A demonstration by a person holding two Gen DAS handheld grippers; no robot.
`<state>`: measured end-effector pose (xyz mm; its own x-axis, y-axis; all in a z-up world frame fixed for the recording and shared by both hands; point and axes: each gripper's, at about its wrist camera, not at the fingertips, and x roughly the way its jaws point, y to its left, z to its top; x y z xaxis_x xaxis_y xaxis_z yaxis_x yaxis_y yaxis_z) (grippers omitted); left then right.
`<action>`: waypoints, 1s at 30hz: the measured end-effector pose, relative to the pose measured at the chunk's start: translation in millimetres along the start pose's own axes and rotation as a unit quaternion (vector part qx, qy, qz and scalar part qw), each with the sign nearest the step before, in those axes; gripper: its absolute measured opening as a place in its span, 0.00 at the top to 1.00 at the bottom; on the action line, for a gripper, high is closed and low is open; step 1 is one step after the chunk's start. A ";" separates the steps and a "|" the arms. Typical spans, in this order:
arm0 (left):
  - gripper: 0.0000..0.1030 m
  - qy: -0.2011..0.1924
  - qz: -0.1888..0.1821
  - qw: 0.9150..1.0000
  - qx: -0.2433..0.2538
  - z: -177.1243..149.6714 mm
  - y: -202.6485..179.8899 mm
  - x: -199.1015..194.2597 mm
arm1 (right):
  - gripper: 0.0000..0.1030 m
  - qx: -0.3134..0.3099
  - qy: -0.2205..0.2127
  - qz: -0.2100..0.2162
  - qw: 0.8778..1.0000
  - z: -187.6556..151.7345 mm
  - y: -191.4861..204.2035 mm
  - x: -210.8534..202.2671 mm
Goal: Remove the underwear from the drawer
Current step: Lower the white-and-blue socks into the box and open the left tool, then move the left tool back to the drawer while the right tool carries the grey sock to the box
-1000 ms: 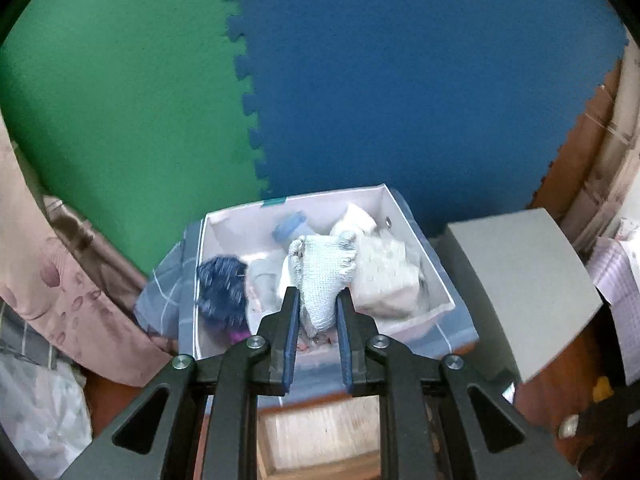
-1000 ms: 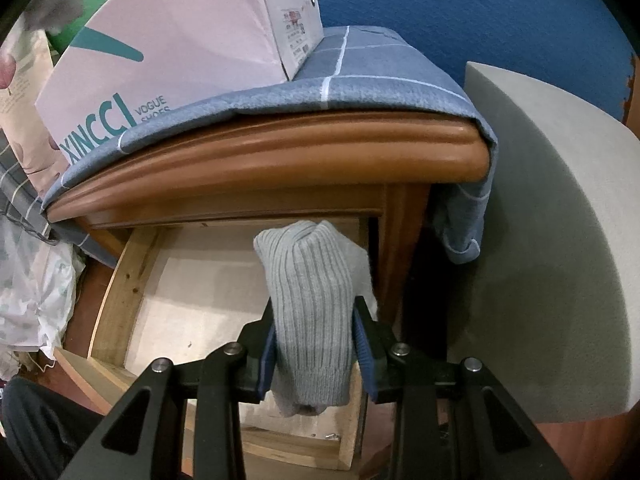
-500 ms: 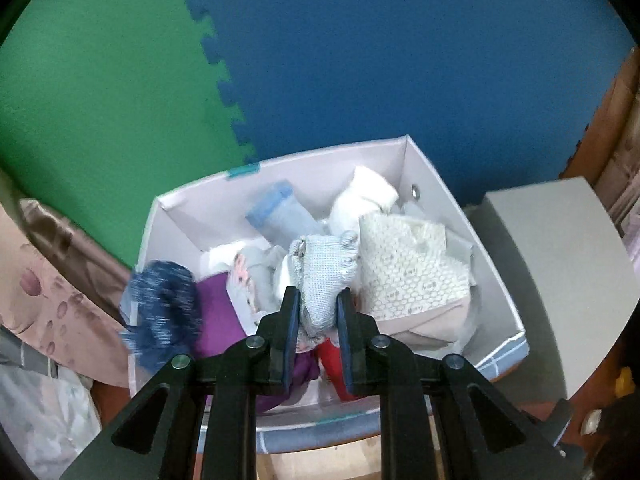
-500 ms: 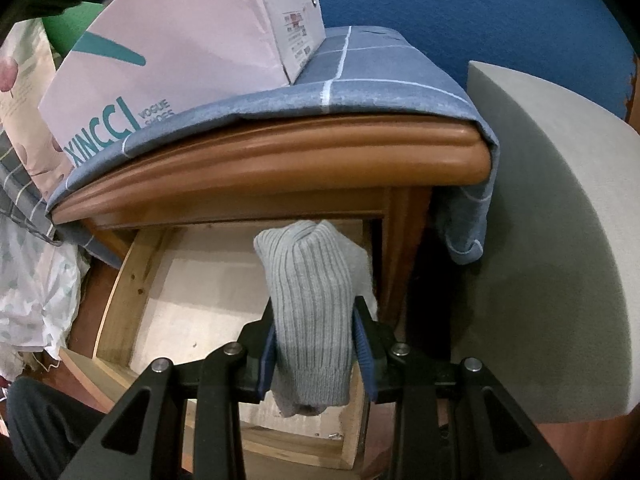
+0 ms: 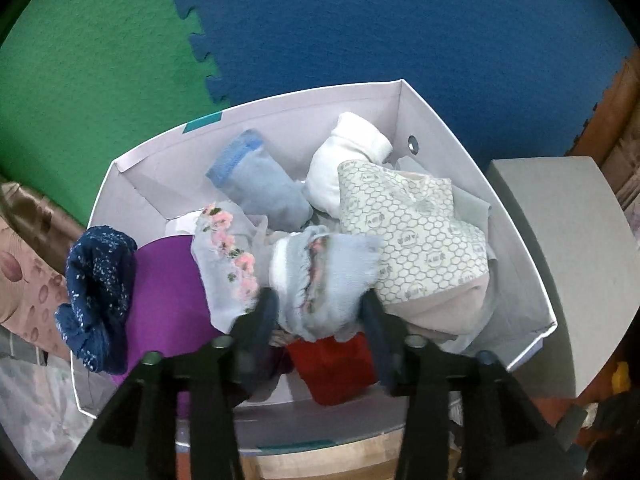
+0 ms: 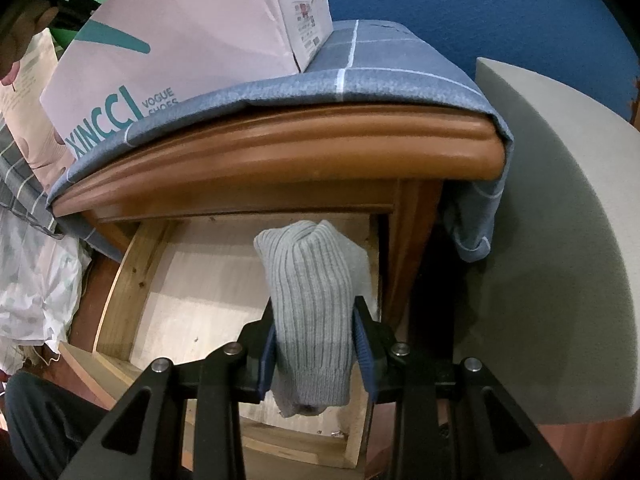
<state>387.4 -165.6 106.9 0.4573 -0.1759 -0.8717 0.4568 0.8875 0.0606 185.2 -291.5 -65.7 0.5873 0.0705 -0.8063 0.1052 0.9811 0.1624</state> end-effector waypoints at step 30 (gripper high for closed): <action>0.27 -0.134 0.027 0.985 -0.109 -184.7 67.0 -82.9 | 0.67 -0.036 0.012 -0.029 0.999 -9.9 13.1 11.5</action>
<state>239.2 -12.8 93.5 0.6740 -0.2065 -0.7093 0.2656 0.9637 -0.0282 185.4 -276.0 -78.5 0.5623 0.0171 -0.8268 0.0798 0.9940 0.0748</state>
